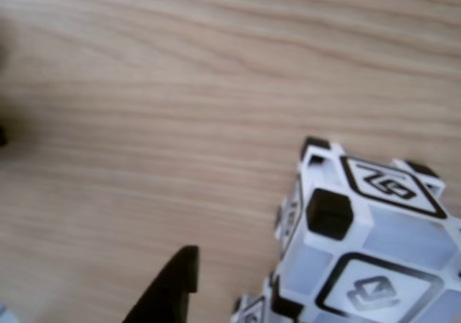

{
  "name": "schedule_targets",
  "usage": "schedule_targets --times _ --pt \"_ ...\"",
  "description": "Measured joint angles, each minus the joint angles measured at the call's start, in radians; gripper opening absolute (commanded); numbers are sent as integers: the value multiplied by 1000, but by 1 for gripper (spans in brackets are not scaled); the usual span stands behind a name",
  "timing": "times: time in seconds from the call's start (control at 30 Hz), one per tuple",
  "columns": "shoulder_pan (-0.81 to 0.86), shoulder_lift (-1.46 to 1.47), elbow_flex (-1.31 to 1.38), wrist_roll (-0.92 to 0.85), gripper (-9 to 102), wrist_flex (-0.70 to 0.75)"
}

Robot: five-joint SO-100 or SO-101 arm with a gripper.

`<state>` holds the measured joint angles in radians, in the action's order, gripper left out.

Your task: Stack cubes from left to right.

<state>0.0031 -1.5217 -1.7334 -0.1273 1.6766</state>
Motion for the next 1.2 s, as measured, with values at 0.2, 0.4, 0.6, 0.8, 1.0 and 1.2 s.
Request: schedule_targets --times 0.2,0.4,0.6,0.8,1.0,1.2 --pt "0 43 0 -2 46 -3" --pt "0 91 72 -5 45 -3" --pt "0 147 129 -9 45 -3" --pt "0 184 132 -6 45 -3" --pt "0 216 132 -8 43 -3" --pt "0 244 132 -15 38 -64"
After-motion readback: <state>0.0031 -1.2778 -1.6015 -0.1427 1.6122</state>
